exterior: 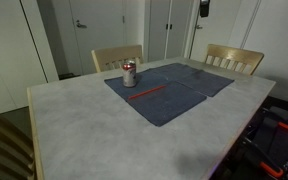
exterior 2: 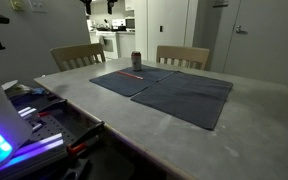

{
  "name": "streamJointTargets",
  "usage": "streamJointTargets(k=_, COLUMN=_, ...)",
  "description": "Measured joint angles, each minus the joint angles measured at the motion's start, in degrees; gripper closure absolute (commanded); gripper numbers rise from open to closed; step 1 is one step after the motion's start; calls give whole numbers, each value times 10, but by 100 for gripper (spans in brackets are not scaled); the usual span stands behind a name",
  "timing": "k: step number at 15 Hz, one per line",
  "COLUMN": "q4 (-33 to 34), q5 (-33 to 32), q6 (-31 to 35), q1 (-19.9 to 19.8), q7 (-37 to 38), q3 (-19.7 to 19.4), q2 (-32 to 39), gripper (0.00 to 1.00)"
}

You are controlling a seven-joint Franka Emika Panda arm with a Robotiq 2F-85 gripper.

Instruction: Put the orange straw in the can

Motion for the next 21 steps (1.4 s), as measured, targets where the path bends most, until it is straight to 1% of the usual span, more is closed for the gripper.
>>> streamJointTargets(k=2, q4=0, q5=-8, q6=9, q1=1, q7=-7, q3=4, q2=-1, gripper=0)
streamJointTargets(k=7, q4=-3, q5=-103, q6=35, q1=4, q7=-62, q3=26, q2=18, gripper=0)
streamJointTargets(k=9, q4=-4, q5=-131, q6=68, q1=5, q7=-99, q3=29, q2=25, gripper=0)
streamJointTargets(k=11, q4=-5, q5=-149, q6=118, q1=4, q7=-142, q3=26, q2=35, gripper=0)
streamJointTargets(k=13, q4=-4, q5=-151, q6=161, q1=4, q7=-198, q3=17, q2=49, gripper=0)
streamJointTargets(k=15, q4=2, q5=-150, q6=186, q1=1, q7=-256, q3=8, q2=67, gripper=0)
streamJointTargets(k=17, q4=14, q5=-139, q6=200, q1=-2, q7=-325, q3=-2, q2=90, gripper=0)
streamJointTargets(k=19, q4=33, q5=-115, q6=203, q1=-7, q7=-408, q3=-8, q2=118, gripper=0)
streamJointTargets(k=20, q4=44, q5=-104, q6=203, q1=-10, q7=-436, q3=-10, q2=134, gripper=0)
streamJointTargets(k=21, q4=53, q5=-101, q6=203, q1=-12, q7=-449, q3=-10, q2=147, gripper=0)
